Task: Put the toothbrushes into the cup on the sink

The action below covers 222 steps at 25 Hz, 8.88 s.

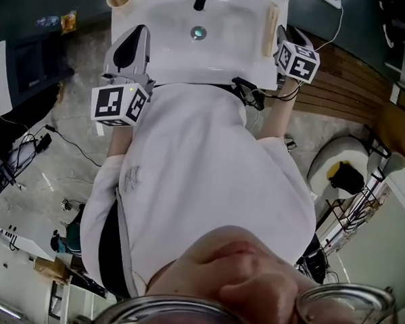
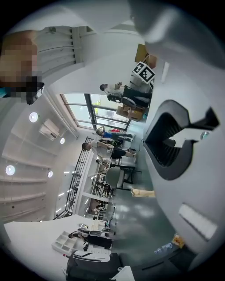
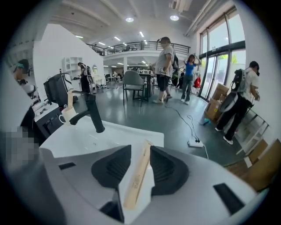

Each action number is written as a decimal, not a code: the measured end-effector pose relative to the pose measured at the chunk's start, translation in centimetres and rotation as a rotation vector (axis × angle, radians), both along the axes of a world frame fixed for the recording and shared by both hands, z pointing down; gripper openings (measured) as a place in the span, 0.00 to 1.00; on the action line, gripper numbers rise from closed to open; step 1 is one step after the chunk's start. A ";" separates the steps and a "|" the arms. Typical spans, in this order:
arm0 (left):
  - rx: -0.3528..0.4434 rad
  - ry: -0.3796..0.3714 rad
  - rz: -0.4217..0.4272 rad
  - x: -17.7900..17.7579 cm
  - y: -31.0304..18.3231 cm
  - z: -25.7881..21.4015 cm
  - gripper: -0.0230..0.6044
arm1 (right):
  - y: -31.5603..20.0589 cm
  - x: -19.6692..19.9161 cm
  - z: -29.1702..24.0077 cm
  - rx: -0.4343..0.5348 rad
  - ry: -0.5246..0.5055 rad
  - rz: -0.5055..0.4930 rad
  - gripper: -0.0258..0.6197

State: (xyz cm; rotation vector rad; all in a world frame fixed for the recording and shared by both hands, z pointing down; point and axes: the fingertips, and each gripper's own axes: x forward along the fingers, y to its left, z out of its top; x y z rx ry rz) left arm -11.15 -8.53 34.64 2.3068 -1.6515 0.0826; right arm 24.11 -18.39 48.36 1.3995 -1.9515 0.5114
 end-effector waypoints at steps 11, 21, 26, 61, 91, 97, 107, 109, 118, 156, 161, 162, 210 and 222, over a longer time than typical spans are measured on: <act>-0.007 -0.016 -0.046 -0.3 -1.7 -0.2 0.05 | -3.5 -0.7 2.4 -0.090 -0.077 -0.045 0.23; -0.036 -0.031 -0.070 -0.8 -1.6 0.4 0.05 | -3.5 0.2 8.1 -0.262 -0.094 -0.039 0.27; -0.048 -0.037 -0.089 -1.5 -1.5 0.7 0.05 | -3.4 0.4 11.0 -0.341 -0.101 -0.004 0.27; -0.003 -0.019 -0.039 -1.5 -0.4 -0.3 0.05 | -7.3 -2.0 -3.7 0.215 -0.439 0.136 0.10; 0.081 -0.001 0.042 -2.2 1.6 -2.4 0.05 | 2.5 -3.7 -20.4 0.758 -0.910 0.215 0.10; 0.090 -0.003 0.037 -2.8 1.8 -2.6 0.05 | 3.7 -4.3 -21.1 0.793 -0.950 0.212 0.10; 0.087 -0.006 0.004 -4.3 2.2 -2.4 0.05 | 2.9 -6.7 -22.6 0.826 -0.956 0.147 0.10; 0.085 -0.007 -0.004 -4.7 2.2 -2.4 0.05 | 2.4 -7.5 -22.9 0.826 -0.969 0.129 0.10; 0.077 -0.017 -0.053 -6.6 2.4 -2.3 0.05 | 0.1 -12.8 -23.8 0.796 -1.029 0.009 0.10; -0.013 -0.010 -0.254 -14.3 1.1 0.2 0.05 | -7.6 -36.7 -19.6 0.532 -1.064 -0.424 0.10; -0.021 -0.011 -0.277 -15.2 1.2 0.2 0.05 | -7.6 -39.7 -18.5 0.520 -1.073 -0.482 0.09; -0.024 -0.012 -0.283 -15.4 1.2 0.3 0.05 | -7.7 -40.2 -18.2 0.516 -1.081 -0.490 0.10; -0.101 -0.067 -0.346 -17.9 1.5 1.8 0.05 | -8.4 -49.3 -7.6 0.477 -0.939 -0.625 0.10; -0.101 -0.077 -0.336 -17.8 1.6 1.5 0.05 | -7.1 -49.8 -5.0 0.435 -0.867 -0.698 0.10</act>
